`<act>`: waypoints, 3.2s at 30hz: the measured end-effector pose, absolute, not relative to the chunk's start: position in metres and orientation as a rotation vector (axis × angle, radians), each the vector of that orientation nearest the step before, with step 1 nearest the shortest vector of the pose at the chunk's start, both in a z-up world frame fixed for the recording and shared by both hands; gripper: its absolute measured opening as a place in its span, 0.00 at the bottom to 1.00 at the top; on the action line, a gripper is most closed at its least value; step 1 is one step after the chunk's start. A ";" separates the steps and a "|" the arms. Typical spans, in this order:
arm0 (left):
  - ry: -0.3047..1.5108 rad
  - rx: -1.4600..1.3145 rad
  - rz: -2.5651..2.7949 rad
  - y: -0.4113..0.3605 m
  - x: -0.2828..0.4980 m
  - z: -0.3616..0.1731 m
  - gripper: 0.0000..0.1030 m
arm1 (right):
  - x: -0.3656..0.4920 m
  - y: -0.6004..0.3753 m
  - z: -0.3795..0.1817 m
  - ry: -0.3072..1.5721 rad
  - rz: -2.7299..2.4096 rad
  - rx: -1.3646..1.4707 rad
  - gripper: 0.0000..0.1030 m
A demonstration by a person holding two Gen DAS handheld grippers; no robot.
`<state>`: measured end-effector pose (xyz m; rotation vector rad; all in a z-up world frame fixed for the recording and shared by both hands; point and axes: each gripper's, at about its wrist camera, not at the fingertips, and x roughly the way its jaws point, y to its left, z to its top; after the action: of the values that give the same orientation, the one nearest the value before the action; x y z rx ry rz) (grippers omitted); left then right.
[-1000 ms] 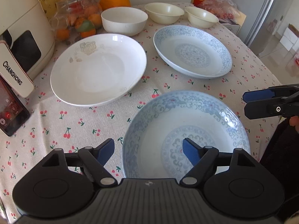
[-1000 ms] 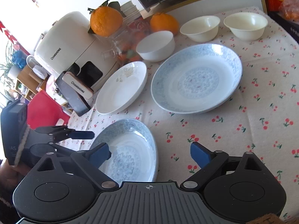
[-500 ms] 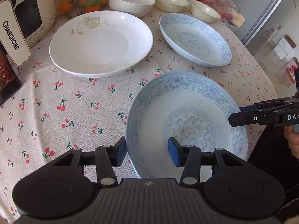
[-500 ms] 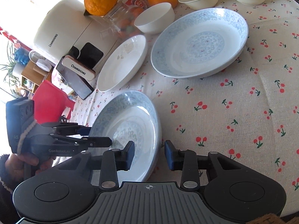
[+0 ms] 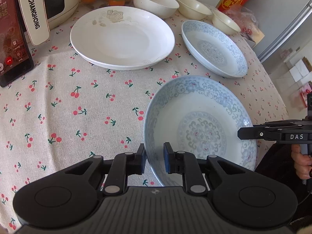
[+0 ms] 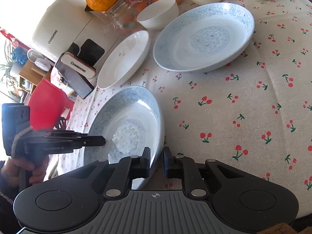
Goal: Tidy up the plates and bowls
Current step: 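Grasp the blue-patterned plate rim with the left tool and lift it, then lower the held plate onto the other blue-patterned plate, open left tool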
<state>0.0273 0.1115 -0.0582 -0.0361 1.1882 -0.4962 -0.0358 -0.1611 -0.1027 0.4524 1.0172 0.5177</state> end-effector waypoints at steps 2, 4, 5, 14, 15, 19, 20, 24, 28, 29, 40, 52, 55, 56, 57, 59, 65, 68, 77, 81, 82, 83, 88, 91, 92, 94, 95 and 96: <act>1.184 -0.054 -0.497 0.112 0.027 -0.057 0.13 | -0.035 -0.162 -0.102 1.016 0.495 0.456 0.14; 1.180 -0.069 -0.499 0.112 0.026 -0.056 0.11 | -0.033 -0.166 -0.102 1.017 0.472 0.477 0.14; 1.176 -0.074 -0.501 0.111 0.026 -0.055 0.11 | -0.033 -0.168 -0.102 1.018 0.463 0.485 0.14; 1.109 -0.107 -0.498 0.097 0.039 -0.035 0.09 | -0.030 -0.183 -0.079 0.997 0.394 0.498 0.14; 1.104 -0.113 -0.497 0.096 0.041 -0.034 0.09 | -0.028 -0.185 -0.076 1.000 0.386 0.498 0.14; 1.102 -0.153 -0.494 0.082 0.053 -0.031 0.09 | -0.016 -0.192 -0.060 1.002 0.350 0.469 0.14; 1.099 -0.160 -0.493 0.080 0.055 -0.031 0.09 | -0.012 -0.194 -0.055 1.001 0.343 0.453 0.14; 1.082 -0.181 -0.479 0.066 0.067 -0.028 0.09 | 0.013 -0.204 -0.039 1.008 0.312 0.415 0.14; 1.064 -0.189 -0.449 0.050 0.081 -0.027 0.09 | 0.046 -0.215 -0.032 1.026 0.287 0.387 0.14; 1.060 -0.184 -0.441 0.045 0.084 -0.027 0.09 | 0.054 -0.217 -0.031 1.031 0.283 0.376 0.14; 1.041 -0.082 -0.372 0.009 0.103 -0.036 0.11 | 0.111 -0.235 -0.046 1.073 0.226 0.327 0.14; 0.975 0.094 -0.318 -0.018 0.106 -0.039 0.14 | 0.129 -0.235 -0.058 1.067 0.191 0.284 0.14; 0.952 0.143 -0.304 -0.025 0.104 -0.040 0.14 | 0.128 -0.233 -0.056 1.048 0.185 0.253 0.14; 0.946 0.155 -0.300 -0.026 0.104 -0.040 0.15 | 0.128 -0.231 -0.055 1.041 0.183 0.241 0.14; 0.938 0.169 -0.296 -0.028 0.103 -0.040 0.15 | 0.127 -0.230 -0.054 1.034 0.181 0.229 0.14; 0.926 0.192 -0.289 -0.031 0.101 -0.041 0.15 | 0.126 -0.228 -0.053 1.023 0.178 0.206 0.14; 0.910 0.246 -0.282 -0.036 0.098 -0.043 0.13 | 0.120 -0.221 -0.048 0.991 0.164 0.118 0.13; 0.883 0.307 -0.269 -0.043 0.094 -0.045 0.12 | 0.119 -0.218 -0.050 0.985 0.149 0.073 0.13; 0.871 0.306 -0.267 -0.042 0.095 -0.044 0.12 | 0.118 -0.214 -0.053 0.985 0.137 0.033 0.13; 0.892 0.269 -0.285 -0.040 0.095 -0.044 0.21 | 0.120 -0.213 -0.055 0.987 0.132 0.035 0.16; 0.899 0.255 -0.290 -0.039 0.095 -0.044 0.24 | 0.121 -0.213 -0.056 0.988 0.129 0.044 0.16; 0.905 0.245 -0.294 -0.038 0.095 -0.044 0.24 | 0.122 -0.213 -0.056 0.992 0.128 0.049 0.17; 0.906 0.236 -0.303 -0.037 0.093 -0.042 0.30 | 0.122 -0.211 -0.057 0.992 0.131 0.049 0.24; 0.911 0.223 -0.312 -0.034 0.093 -0.040 0.38 | 0.122 -0.209 -0.058 0.992 0.131 0.047 0.30; 0.911 0.217 -0.314 -0.033 0.093 -0.039 0.41 | 0.122 -0.209 -0.058 0.993 0.130 0.049 0.34; 0.906 0.200 -0.321 -0.029 0.092 -0.036 0.54 | 0.122 -0.210 -0.057 0.989 0.127 0.053 0.39; 0.904 0.193 -0.325 -0.028 0.092 -0.035 0.57 | 0.121 -0.211 -0.056 0.983 0.127 0.056 0.42; 0.901 0.185 -0.331 -0.027 0.092 -0.033 0.60 | 0.121 -0.212 -0.054 0.974 0.126 0.062 0.45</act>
<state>0.0919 -0.0266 -0.0333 0.1852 0.9012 -0.3314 0.1208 -0.2125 -0.0537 0.0624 0.9736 0.1263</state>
